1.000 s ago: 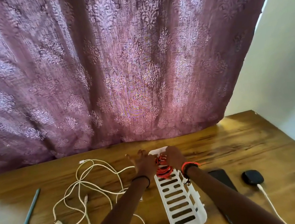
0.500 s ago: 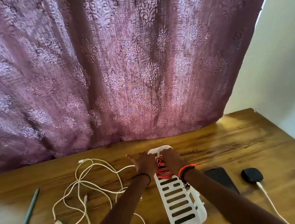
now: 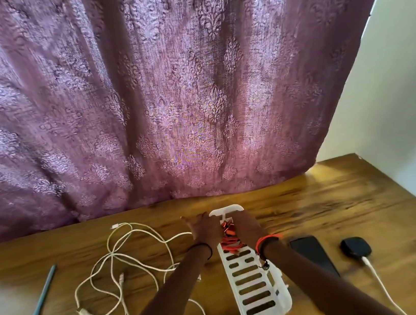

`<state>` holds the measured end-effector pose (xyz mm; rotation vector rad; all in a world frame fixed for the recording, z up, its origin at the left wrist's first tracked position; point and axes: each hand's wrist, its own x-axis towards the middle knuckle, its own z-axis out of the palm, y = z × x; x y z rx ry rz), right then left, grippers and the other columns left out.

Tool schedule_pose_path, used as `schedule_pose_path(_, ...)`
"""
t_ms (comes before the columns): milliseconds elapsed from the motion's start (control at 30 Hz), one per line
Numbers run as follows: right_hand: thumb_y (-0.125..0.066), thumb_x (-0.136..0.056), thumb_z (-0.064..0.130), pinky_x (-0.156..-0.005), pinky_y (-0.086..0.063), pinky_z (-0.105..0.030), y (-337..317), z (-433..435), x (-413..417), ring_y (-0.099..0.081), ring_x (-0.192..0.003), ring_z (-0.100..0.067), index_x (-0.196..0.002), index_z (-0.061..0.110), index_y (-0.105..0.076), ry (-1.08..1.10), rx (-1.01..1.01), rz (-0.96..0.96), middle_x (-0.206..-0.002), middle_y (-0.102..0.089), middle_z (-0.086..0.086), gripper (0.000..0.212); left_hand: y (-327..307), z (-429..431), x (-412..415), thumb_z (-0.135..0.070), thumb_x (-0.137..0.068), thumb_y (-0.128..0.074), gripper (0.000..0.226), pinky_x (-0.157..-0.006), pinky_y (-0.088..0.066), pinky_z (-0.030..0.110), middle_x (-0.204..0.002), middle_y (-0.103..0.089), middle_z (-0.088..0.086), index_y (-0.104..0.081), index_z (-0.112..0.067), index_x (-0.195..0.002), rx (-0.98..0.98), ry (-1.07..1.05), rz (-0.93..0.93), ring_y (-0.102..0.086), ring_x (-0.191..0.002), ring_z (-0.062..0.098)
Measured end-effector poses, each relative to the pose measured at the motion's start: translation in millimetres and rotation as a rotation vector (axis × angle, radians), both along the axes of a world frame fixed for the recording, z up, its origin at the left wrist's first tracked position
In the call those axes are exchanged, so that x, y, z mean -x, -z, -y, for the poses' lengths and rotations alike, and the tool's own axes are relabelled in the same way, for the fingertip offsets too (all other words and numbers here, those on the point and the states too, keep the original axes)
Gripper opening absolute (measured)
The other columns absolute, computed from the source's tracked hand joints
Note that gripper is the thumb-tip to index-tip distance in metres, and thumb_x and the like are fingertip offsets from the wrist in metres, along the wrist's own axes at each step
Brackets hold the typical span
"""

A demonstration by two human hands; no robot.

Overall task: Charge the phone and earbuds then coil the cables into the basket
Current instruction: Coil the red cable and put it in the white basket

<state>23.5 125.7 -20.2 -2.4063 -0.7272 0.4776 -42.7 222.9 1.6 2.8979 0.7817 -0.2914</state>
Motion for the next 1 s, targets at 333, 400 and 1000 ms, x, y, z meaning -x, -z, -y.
schedule_pose_path(333,-0.04,-0.097,0.016,-0.102,-0.041,-0.031,-11,-3,-4,-0.055,-0.119,-0.024,-0.125,0.01,-0.057,-0.139,0.185,0.192,-0.129,-0.059,-0.009,0.034,4,-1,0,-0.026,-0.09,-0.042,0.032,-0.105,-0.008,0.072,-0.133,-0.05,0.003,-0.059,-0.024,-0.117,-0.003,0.009,-0.013,-0.038,-0.131,0.022)
schedule_pose_path(400,-0.04,-0.097,0.015,-0.102,-0.038,-0.028,-11,-3,-6,-0.053,-0.122,-0.022,-0.127,0.012,-0.056,-0.153,0.2,0.214,-0.131,-0.058,-0.008,0.034,3,-1,0,-0.026,-0.09,-0.042,0.032,-0.105,-0.008,0.072,-0.133,-0.05,0.003,-0.059,-0.024,-0.117,0.013,0.01,-0.008,-0.038,-0.131,0.022)
schedule_pose_path(1000,-0.037,-0.079,0.025,-0.082,-0.056,-0.034,22,-6,-25,-0.067,-0.097,-0.016,-0.103,0.027,-0.066,-0.041,0.059,0.087,-0.101,-0.071,0.005,0.038,5,-3,1,-0.027,-0.09,-0.04,0.032,-0.104,-0.011,0.071,-0.128,-0.049,0.004,-0.062,-0.023,-0.114,0.039,0.009,0.016,-0.04,-0.126,0.022)
